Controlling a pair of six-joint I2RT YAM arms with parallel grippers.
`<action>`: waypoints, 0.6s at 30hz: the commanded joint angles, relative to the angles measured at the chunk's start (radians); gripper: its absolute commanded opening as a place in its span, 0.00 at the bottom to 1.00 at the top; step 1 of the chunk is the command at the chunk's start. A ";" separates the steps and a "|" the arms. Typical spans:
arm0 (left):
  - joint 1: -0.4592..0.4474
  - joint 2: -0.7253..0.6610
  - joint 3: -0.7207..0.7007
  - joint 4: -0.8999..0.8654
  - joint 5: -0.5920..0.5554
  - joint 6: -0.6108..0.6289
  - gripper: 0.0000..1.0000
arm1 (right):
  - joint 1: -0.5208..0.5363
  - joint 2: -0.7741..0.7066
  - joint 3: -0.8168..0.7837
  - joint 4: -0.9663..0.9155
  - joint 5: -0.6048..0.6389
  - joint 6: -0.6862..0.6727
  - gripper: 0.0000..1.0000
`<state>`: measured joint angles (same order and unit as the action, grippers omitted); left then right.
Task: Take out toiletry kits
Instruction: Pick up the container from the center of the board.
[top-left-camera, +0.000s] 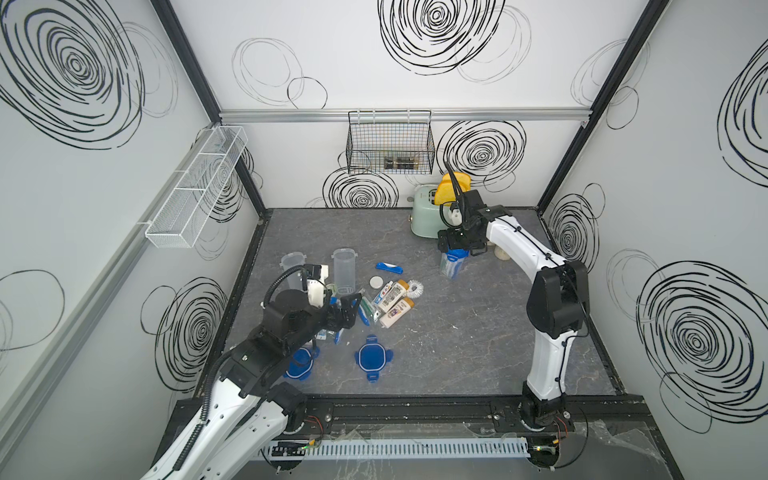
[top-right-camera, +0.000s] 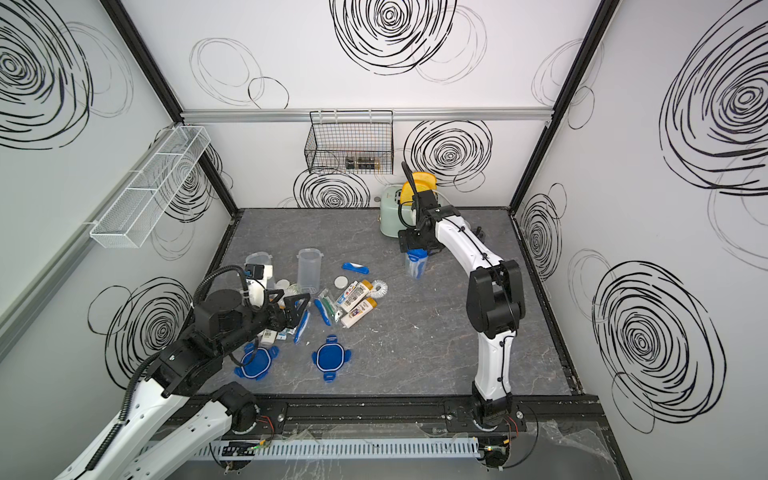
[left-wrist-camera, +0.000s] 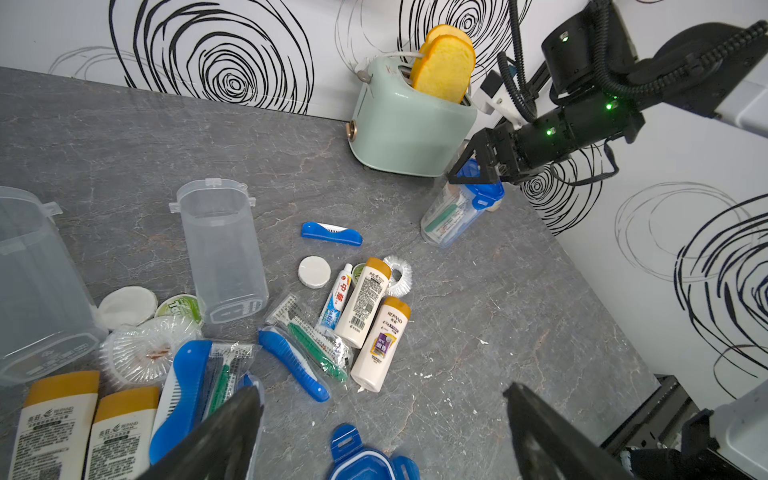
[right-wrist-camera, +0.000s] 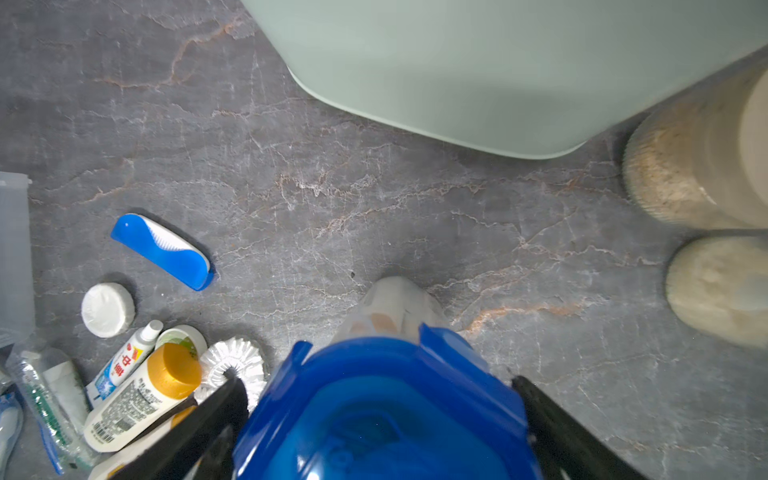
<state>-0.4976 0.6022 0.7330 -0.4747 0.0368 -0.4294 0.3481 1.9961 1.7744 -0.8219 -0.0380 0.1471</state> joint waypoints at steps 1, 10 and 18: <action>-0.004 0.005 -0.007 0.010 -0.003 0.007 0.96 | 0.014 0.021 0.036 -0.061 0.026 -0.032 0.98; -0.002 0.008 -0.007 0.009 -0.003 0.007 0.96 | 0.025 0.029 0.040 -0.077 0.056 -0.034 0.97; -0.004 0.008 -0.009 0.010 -0.005 0.007 0.96 | 0.027 0.010 0.051 -0.090 0.045 0.011 0.73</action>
<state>-0.4976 0.6102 0.7330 -0.4751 0.0368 -0.4294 0.3668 2.0117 1.7935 -0.8772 0.0116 0.1493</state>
